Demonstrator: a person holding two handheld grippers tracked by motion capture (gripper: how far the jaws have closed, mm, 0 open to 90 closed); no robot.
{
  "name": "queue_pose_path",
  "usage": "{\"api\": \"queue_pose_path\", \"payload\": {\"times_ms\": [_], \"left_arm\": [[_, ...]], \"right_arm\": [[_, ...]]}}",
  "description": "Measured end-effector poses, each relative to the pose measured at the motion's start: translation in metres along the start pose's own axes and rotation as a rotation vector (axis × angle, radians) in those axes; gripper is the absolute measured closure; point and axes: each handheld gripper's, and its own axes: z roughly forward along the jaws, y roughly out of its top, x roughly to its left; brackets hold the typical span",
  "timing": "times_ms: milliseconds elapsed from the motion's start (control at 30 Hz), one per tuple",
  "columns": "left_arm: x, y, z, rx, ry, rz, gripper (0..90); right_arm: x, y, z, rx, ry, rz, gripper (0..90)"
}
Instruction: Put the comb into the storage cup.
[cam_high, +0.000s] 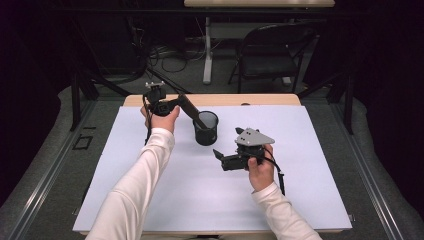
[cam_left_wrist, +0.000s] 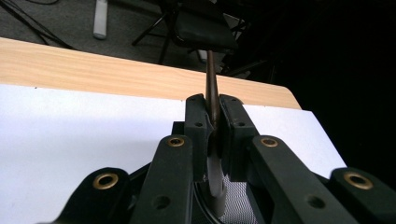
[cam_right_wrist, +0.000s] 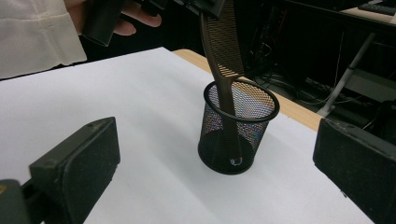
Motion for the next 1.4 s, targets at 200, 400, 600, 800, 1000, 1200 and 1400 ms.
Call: {"api": "queue_pose_path", "payload": {"times_ms": [200, 400, 600, 800, 1000, 1200, 1400], "left_arm": [[0.0036, -0.0009, -0.0005, 0.001, 0.006, -0.005, 82.1], [0.0052, -0.0009, -0.0010, 0.002, 0.010, -0.009, 81.7], [0.0053, -0.0010, -0.0011, 0.000, 0.014, -0.009, 81.3], [0.0054, -0.0009, -0.0013, 0.001, 0.019, -0.009, 80.5], [0.0059, -0.0010, -0.0015, 0.005, 0.021, -0.011, 78.8], [0.0071, -0.0005, -0.0025, 0.003, 0.028, -0.001, 77.0], [0.0074, 0.0004, -0.0047, -0.019, 0.031, 0.005, 71.5]], "right_arm": [[-0.0001, -0.0003, 0.0003, 0.003, 0.000, -0.001, 0.4], [0.0001, -0.0003, 0.0004, 0.003, 0.001, -0.003, 0.4], [0.0001, -0.0003, 0.0004, 0.004, 0.001, -0.003, 0.4], [-0.0003, -0.0002, 0.0002, 0.002, -0.001, -0.002, 0.4], [0.0001, -0.0004, 0.0004, 0.007, 0.001, -0.003, 0.4], [0.0000, -0.0006, 0.0008, 0.008, 0.001, -0.005, 0.4], [-0.0003, -0.0012, 0.0013, 0.011, -0.001, -0.005, 0.4]]}}
